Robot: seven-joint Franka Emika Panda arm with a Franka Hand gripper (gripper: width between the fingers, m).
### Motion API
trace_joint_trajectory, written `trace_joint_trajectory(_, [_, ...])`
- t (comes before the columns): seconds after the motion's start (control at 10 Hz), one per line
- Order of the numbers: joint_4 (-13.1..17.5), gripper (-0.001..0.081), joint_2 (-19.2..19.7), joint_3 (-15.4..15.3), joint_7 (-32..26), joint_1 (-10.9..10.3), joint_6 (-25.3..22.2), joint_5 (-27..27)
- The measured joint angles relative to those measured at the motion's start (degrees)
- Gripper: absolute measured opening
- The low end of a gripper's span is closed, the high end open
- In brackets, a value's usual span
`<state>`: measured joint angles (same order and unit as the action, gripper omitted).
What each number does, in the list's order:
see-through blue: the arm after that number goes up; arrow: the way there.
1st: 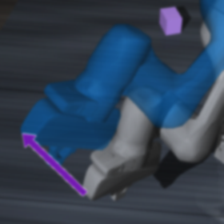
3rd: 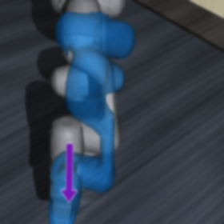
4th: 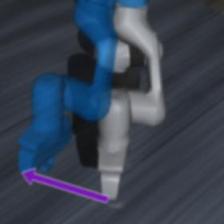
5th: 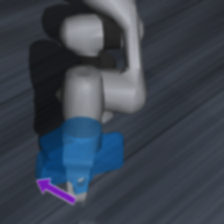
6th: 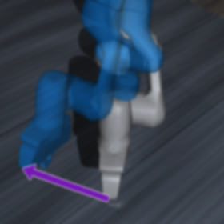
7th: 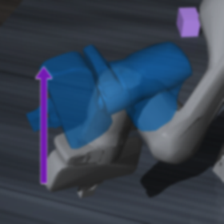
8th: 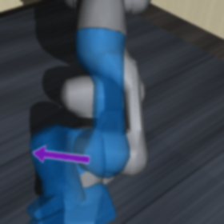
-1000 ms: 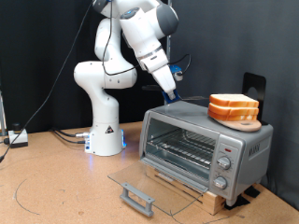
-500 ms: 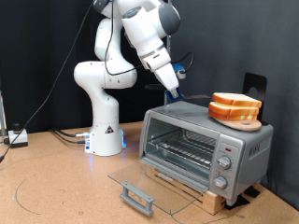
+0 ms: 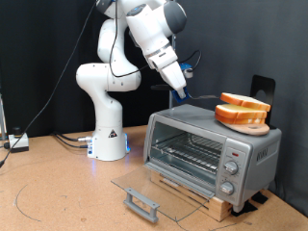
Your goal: Make a piece of toast with the oven
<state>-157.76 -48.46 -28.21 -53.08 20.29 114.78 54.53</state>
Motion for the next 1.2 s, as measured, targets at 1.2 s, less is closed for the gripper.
trace_joint_trajectory(1.2, [3.1,0.0395,3.9,-9.4,2.1,1.7,9.7,0.1])
